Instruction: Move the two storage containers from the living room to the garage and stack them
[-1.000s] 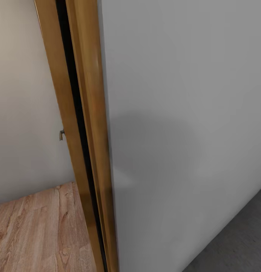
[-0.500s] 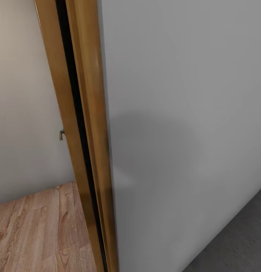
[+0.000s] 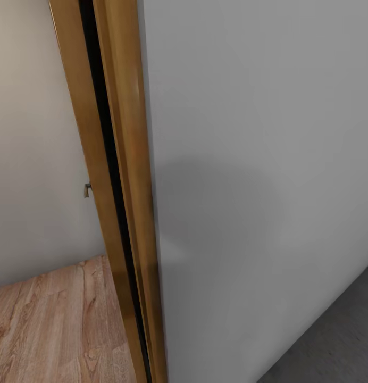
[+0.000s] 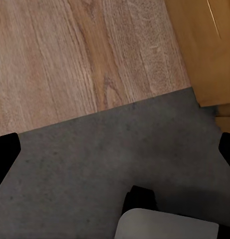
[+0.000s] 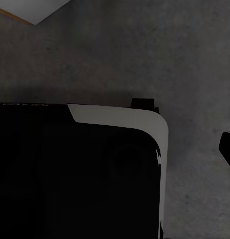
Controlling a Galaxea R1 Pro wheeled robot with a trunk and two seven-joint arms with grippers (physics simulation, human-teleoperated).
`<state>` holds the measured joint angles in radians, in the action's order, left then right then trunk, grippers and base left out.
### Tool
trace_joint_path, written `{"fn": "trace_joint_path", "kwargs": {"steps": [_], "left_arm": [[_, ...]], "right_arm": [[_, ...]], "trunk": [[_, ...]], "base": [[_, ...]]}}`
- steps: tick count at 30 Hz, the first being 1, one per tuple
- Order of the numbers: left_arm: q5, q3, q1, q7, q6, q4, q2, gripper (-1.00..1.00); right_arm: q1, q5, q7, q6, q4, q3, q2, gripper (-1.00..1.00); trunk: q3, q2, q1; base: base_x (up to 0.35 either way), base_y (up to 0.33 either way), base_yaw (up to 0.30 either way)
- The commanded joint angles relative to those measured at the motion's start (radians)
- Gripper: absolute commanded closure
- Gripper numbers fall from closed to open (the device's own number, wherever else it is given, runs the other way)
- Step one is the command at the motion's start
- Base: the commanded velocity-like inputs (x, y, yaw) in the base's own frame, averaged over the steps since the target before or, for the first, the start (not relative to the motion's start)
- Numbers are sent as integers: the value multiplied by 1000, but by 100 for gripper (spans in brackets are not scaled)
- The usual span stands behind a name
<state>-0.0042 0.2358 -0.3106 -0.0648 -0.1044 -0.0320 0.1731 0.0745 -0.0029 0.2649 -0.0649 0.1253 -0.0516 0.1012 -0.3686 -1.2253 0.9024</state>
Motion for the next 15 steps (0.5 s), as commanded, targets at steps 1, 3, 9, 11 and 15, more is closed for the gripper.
{"fn": "trace_joint_path", "kwargs": {"steps": [1,3,9,11,15], "left_arm": [[0,7,-1,-5,-3,1,0,-100],[0,7,-1,-4,-3,1,0,-100],[0,7,-1,-5,-3,1,0,-100],[0,7,-1,-5,-3,1,0,-100],[0,7,-1,-5,-3,1,0,-100]], "right_arm": [[1,0,5,-3,-1,-6,0,-100],[1,0,5,-3,-1,-5,0,-100],[1,0,5,-3,-1,-5,0,-100],[1,0,5,-3,-1,-5,0,-100],[1,0,5,-3,-1,-5,0,-100]], "trunk": [[-1,-1,0],[-1,-1,0],[-1,-1,0],[-1,-1,0],[-1,-1,0]], "base": [[-123,0,0],[-185,0,0],[-179,0,0],[-61,0,0],[-32,0,0]]}}
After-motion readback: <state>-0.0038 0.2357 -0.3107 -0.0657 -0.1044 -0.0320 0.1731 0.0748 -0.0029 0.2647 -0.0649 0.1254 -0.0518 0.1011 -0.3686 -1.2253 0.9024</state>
